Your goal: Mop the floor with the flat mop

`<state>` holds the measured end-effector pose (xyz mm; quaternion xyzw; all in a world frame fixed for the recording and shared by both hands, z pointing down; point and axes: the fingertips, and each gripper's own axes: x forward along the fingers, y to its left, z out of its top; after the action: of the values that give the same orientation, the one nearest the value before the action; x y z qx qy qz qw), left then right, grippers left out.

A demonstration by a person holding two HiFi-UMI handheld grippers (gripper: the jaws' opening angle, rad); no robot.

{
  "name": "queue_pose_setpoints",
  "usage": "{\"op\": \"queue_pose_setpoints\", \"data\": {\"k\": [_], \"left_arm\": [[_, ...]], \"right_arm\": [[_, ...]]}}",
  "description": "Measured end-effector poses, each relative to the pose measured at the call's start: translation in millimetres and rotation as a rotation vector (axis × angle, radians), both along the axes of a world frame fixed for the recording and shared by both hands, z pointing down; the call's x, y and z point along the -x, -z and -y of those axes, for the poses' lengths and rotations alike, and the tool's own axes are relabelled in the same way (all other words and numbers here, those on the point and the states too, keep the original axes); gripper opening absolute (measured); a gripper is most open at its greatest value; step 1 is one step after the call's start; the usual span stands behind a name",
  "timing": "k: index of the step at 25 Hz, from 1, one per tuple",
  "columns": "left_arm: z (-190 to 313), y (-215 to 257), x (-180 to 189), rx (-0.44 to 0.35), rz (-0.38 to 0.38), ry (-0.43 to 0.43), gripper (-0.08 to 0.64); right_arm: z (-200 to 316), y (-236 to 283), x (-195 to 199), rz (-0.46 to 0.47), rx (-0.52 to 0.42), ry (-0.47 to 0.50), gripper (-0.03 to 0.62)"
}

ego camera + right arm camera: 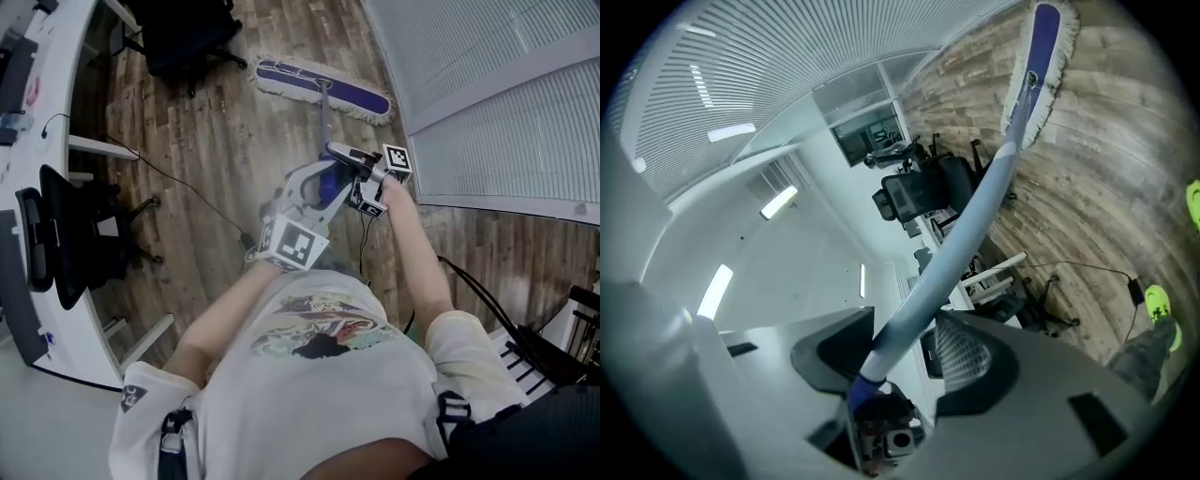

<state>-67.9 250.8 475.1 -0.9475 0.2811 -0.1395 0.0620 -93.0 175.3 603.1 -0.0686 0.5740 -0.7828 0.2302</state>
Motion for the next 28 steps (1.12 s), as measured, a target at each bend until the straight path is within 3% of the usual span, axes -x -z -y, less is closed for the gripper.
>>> {"op": "queue_pose_setpoints", "data": {"k": [4, 7, 11, 17, 28], "left_arm": [[51, 11, -55, -0.006, -0.030, 0.048, 0.137], [74, 4, -75, -0.001, 0.002, 0.070, 0.137], [93, -11, -87, 0.001, 0.048, 0.071, 0.137], [145, -14, -98, -0.012, 0.028, 0.083, 0.137], [321, -20, -100, -0.020, 0.018, 0.051, 0.137]], "right_arm": [[49, 8, -51, 0.015, -0.016, 0.039, 0.201], [72, 5, -69, 0.019, -0.007, 0.055, 0.201], [93, -7, -80, 0.005, 0.002, 0.069, 0.199], [146, -10, -89, 0.016, -0.005, 0.079, 0.199], [324, -17, -92, 0.004, 0.007, 0.054, 0.198]]}}
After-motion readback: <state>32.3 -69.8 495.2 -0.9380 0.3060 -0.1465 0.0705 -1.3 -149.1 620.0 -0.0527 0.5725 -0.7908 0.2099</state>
